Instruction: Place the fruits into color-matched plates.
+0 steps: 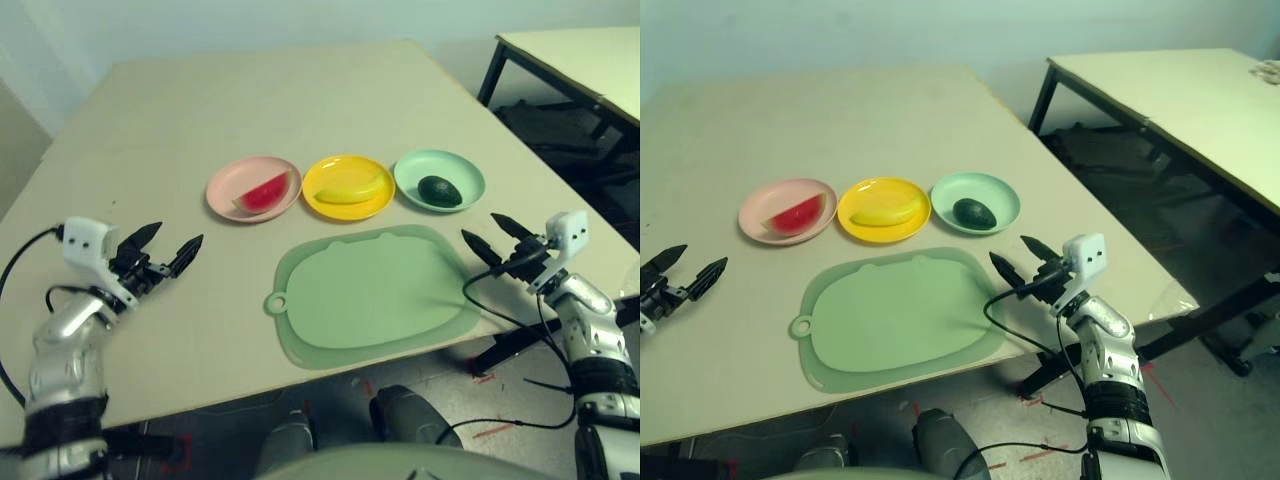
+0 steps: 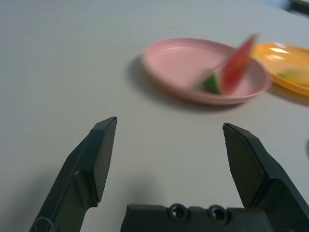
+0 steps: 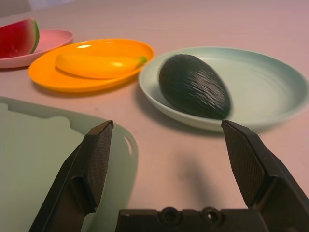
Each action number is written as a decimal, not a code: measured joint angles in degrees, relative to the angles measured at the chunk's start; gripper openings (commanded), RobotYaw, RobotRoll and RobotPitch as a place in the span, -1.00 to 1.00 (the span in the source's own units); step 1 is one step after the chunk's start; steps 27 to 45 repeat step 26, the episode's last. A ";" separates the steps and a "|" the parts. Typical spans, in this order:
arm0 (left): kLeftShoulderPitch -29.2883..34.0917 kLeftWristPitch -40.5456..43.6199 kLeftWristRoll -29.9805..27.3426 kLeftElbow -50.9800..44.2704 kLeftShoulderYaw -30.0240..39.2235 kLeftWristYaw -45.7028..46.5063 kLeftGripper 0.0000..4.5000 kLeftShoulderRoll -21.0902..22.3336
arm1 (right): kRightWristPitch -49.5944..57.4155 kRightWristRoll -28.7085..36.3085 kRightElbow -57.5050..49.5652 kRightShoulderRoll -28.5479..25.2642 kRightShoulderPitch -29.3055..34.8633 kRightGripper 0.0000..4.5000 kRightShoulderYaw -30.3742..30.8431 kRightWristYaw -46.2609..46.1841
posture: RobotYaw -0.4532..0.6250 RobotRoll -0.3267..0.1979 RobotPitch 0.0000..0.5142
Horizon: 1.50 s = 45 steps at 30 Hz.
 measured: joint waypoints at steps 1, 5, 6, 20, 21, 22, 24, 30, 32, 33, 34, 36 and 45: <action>0.39 0.21 -0.06 -0.80 -0.03 0.98 0.99 -0.79 | -0.11 0.04 0.86 0.00 -0.39 1.00 -0.52 -0.89 | -0.28 0.25 -0.59; 0.74 0.01 0.38 -2.70 -0.92 2.57 0.99 -2.14 | -1.52 0.21 4.09 -1.21 -1.40 1.00 -2.64 -3.58 | -0.31 0.25 -0.65; 0.73 -0.29 0.52 -2.84 -1.56 2.71 0.99 -2.70 | -1.71 0.36 5.43 -2.05 -1.70 1.00 -3.52 -4.19 | -0.33 0.25 -0.64; -4.15 -4.25 3.96 -0.67 -9.36 5.09 0.99 -7.27 | -4.82 1.21 27.00 -14.88 -11.34 1.00 -11.44 -0.20 | -0.42 0.25 -0.72; -4.48 -4.78 4.08 -0.05 -9.37 5.15 0.99 -7.27 | -4.87 1.16 28.05 -15.18 -11.84 1.00 -11.44 0.62 | -0.40 0.25 -0.73; -4.66 -5.23 4.17 0.45 -9.45 5.26 0.99 -7.28 | -4.95 1.07 29.02 -15.46 -12.18 1.00 -11.44 1.33 | -0.40 0.25 -0.73; -4.60 -6.30 4.28 0.78 -9.62 5.70 0.99 -7.70 | -5.08 0.61 31.16 -16.37 -12.69 1.00 -11.43 2.35 | -0.36 0.25 -0.75; -4.11 -7.16 4.29 0.74 -9.73 6.34 0.99 -8.51 | -5.17 0.54 32.55 -16.90 -13.32 1.00 -11.45 2.49 | -0.35 0.25 -0.76; -4.11 -7.16 4.29 0.74 -9.73 6.34 0.99 -8.51 | -5.17 0.54 32.55 -16.90 -13.32 1.00 -11.45 2.49 | -0.35 0.25 -0.76; -4.11 -7.16 4.29 0.74 -9.73 6.34 0.99 -8.51 | -5.17 0.54 32.55 -16.90 -13.32 1.00 -11.45 2.49 | -0.35 0.25 -0.76; -4.11 -7.16 4.29 0.74 -9.73 6.34 0.99 -8.51 | -5.17 0.54 32.55 -16.90 -13.32 1.00 -11.45 2.49 | -0.35 0.25 -0.76; -4.11 -7.16 4.29 0.74 -9.73 6.34 0.99 -8.51 | -5.17 0.54 32.55 -16.90 -13.32 1.00 -11.45 2.49 | -0.35 0.25 -0.76; -4.11 -7.16 4.29 0.74 -9.73 6.34 0.99 -8.51 | -5.17 0.54 32.55 -16.90 -13.32 1.00 -11.45 2.49 | -0.35 0.25 -0.76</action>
